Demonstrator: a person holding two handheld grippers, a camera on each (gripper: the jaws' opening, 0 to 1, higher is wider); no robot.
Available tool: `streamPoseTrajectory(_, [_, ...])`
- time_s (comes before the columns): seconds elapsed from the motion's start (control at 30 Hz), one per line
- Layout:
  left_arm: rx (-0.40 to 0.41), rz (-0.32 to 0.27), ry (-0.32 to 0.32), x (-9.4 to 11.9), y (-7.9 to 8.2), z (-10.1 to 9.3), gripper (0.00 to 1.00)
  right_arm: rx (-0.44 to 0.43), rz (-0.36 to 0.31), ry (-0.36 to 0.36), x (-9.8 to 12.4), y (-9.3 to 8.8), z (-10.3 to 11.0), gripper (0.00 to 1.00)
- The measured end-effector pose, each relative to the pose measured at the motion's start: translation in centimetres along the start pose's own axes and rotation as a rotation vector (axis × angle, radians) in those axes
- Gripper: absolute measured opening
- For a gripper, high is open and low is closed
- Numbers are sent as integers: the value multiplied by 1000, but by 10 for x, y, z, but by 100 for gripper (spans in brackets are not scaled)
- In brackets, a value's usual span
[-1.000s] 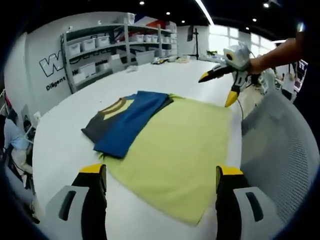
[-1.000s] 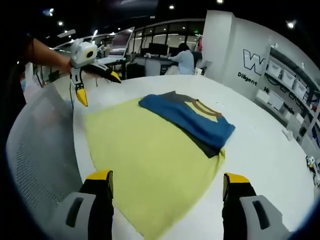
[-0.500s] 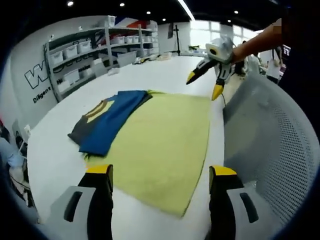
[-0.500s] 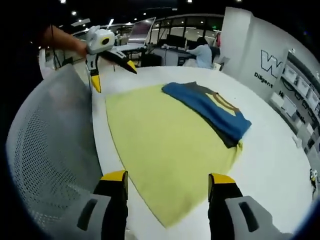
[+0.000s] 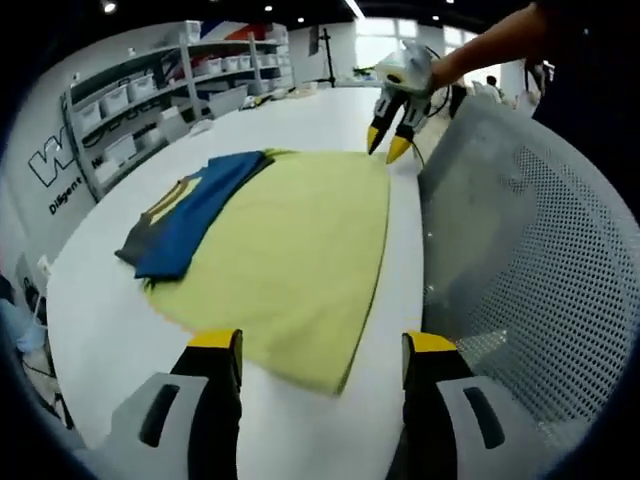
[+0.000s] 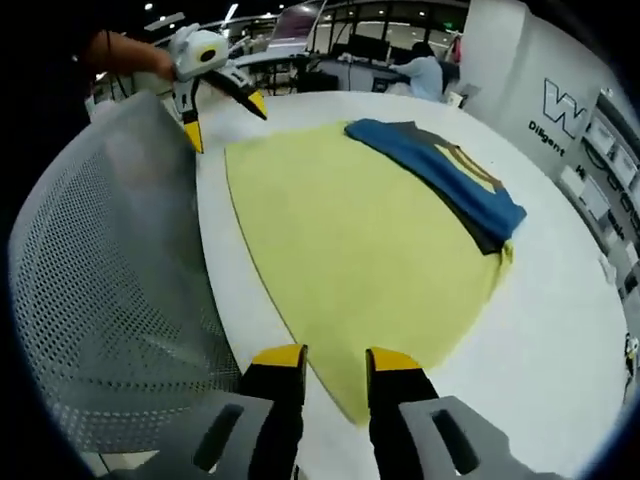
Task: Fold the garment on the visible template until the final outline fits inside the template.
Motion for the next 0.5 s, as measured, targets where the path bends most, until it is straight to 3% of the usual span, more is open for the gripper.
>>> streamPoseTrajectory(0.17, [-33,32,-29,-2,-4,-2,47,41,23,22,0,-1,5,25])
streamPoseTrajectory(0.3, [-14,57,-42,-5,-7,-3,35,39,43,24,0,-6,5,26])
streamPoseTrajectory(0.37, [11,53,-39,-5,-7,-1,31,-8,35,11,-1,-8,6,28])
streamPoseTrajectory(0.43, [33,64,-38,-5,-8,0,30,9,54,4,-1,-11,6,27])
streamPoseTrajectory(0.5, [-1,100,-41,-5,-13,1,31,19,69,10,-3,-14,7,25])
Point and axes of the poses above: the point that each gripper's makers call its tool centre point, and the gripper's own axes: x roughly backward along the fingers, z roughly to its left, y roughly out of its top, the point moved 6 cm from there along x, roughly backward along the fingers, and after that the axes turned 10 degrees about -z, right-handed, at the moved point
